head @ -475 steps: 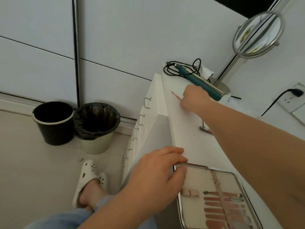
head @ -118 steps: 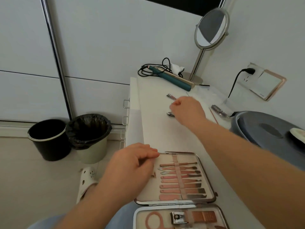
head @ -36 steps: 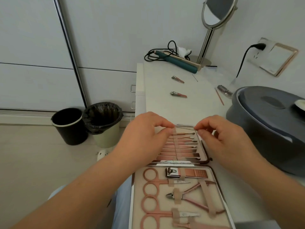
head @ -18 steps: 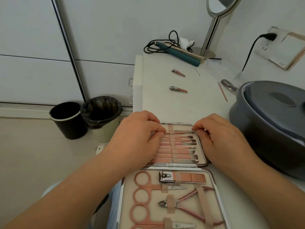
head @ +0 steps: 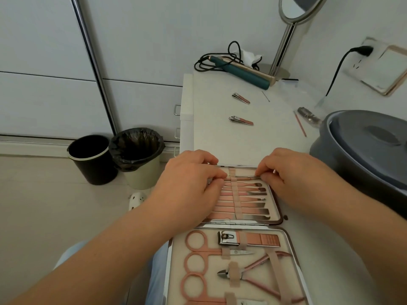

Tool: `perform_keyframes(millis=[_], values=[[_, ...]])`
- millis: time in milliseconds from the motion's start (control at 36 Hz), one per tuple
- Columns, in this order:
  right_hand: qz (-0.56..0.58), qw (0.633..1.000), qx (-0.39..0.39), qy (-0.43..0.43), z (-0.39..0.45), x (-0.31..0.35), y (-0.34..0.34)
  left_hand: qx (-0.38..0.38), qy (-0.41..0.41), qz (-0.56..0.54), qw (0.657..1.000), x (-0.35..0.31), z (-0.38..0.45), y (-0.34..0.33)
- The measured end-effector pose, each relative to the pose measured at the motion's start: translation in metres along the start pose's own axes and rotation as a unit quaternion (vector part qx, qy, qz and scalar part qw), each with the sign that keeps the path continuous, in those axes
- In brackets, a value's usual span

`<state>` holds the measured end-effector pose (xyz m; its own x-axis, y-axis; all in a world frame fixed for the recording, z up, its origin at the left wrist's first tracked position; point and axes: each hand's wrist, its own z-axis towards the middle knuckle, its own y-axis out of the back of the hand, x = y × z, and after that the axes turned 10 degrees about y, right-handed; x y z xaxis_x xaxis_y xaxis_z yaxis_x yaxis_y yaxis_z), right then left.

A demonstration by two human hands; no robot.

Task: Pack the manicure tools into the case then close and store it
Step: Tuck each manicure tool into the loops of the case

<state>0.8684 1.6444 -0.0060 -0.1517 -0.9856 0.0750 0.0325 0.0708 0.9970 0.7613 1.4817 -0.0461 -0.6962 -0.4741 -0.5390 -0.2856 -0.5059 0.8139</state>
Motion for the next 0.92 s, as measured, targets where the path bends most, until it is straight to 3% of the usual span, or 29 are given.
perform_keyframes(millis=[167,500,917], values=[[-0.083,0.996,0.039,0.024,0.008,0.0,0.009,0.017,-0.016,0.038,0.999,-0.001,0.001,0.0],[-0.087,0.994,0.068,0.019,0.013,0.004,0.008,0.021,-0.029,0.068,0.997,0.001,0.003,-0.003],[-0.129,0.983,0.093,0.089,0.019,-0.004,0.014,0.025,-0.025,0.063,0.997,0.002,0.003,-0.005]])
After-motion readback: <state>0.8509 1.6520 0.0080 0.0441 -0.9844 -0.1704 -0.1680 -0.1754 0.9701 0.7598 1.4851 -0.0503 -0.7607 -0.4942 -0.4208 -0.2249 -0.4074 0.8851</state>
